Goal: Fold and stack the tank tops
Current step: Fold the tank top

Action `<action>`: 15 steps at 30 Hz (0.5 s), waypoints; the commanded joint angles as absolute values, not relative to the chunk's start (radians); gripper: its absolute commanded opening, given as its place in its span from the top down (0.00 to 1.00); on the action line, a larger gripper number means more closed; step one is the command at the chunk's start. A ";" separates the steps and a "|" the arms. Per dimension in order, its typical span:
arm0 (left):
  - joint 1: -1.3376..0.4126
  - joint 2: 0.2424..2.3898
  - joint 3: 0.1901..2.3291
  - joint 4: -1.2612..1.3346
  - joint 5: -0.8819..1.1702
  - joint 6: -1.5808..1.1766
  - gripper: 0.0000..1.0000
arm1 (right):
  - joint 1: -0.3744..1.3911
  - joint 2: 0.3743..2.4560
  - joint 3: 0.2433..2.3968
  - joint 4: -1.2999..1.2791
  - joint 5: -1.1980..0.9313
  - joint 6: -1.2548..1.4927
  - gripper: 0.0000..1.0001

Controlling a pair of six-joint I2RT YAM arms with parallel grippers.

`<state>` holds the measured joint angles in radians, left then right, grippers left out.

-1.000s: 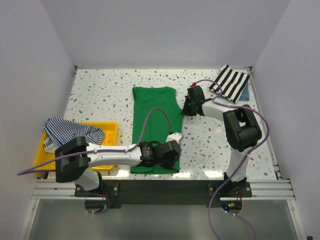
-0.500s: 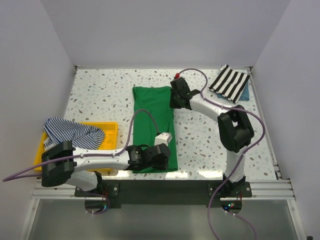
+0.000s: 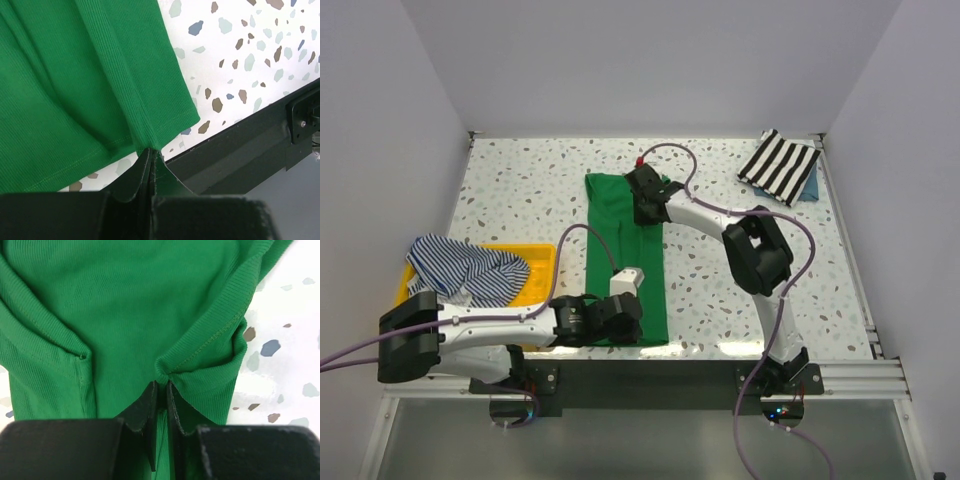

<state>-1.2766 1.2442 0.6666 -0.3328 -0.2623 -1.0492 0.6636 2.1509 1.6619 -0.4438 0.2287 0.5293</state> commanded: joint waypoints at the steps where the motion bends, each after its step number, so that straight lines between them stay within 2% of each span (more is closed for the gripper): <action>1: -1.273 1.198 0.643 -0.368 -0.279 -1.086 1.00 | 0.689 2.163 1.721 -0.472 0.278 0.517 0.98; 15: -1.275 1.154 0.597 -0.456 -0.250 -1.098 1.00 | 0.735 2.214 1.804 -0.503 0.299 0.508 0.97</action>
<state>-1.2766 1.1744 0.6086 -0.4248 -0.2596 -1.0821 0.7265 2.1948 1.7481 -0.4908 0.2722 0.5194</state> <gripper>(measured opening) 0.014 0.112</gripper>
